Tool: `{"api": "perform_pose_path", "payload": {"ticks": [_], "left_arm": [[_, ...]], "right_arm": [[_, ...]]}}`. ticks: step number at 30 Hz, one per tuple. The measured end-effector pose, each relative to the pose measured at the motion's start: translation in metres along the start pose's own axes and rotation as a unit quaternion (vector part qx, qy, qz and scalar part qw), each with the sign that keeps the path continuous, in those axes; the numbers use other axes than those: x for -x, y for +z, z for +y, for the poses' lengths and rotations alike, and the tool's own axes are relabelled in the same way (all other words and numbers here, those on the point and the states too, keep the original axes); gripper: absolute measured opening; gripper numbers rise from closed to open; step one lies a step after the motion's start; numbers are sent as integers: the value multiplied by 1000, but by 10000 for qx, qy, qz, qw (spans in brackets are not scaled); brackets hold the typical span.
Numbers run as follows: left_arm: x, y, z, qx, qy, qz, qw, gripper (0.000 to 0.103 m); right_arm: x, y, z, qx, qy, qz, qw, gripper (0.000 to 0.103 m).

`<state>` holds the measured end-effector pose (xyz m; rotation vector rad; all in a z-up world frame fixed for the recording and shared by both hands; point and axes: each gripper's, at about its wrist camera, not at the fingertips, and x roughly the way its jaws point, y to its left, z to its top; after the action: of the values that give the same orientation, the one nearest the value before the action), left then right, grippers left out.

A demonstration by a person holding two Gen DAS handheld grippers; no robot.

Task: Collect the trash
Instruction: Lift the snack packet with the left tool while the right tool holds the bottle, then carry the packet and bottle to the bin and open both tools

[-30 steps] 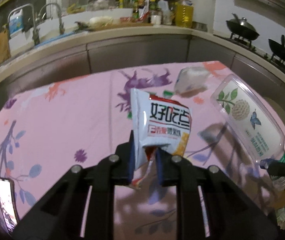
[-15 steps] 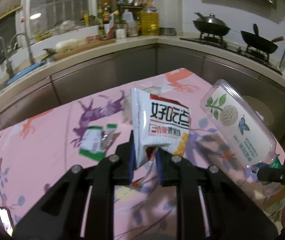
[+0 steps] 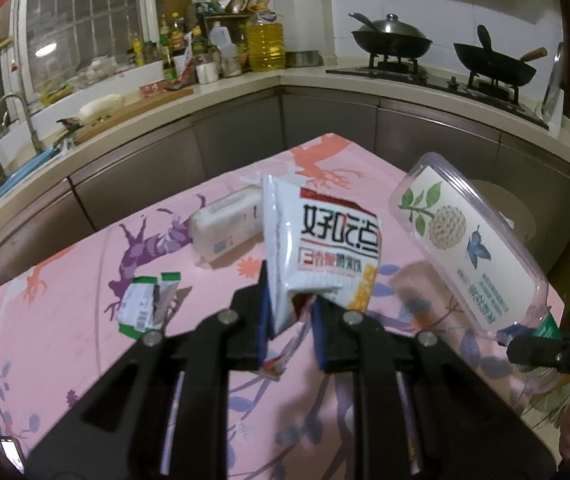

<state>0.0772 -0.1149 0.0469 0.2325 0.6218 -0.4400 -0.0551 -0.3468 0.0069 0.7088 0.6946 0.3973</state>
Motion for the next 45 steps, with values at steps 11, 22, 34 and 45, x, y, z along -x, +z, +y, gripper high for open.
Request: {"api": "perform_pose_path", "payload": {"ticks": [11,22,34,45], "left_arm": [[-10,7,-19,-176,-83,42,9998,16],[-18,16,-33,-249,-129,72,9996,16],[-30,36,-68,-562,-325,34,9979,17],[-51,59,-104,-715,-727,122,9947,17]], "right_arm": [[12,3,-12,-148,-39,-152,9998,38],[24,2,-18,-220,-71,-290,9993,38],[47,2,-30,-413,-211,-602,9971,38],[69,8,-55,-688,-411,-913,9926,38]]}}
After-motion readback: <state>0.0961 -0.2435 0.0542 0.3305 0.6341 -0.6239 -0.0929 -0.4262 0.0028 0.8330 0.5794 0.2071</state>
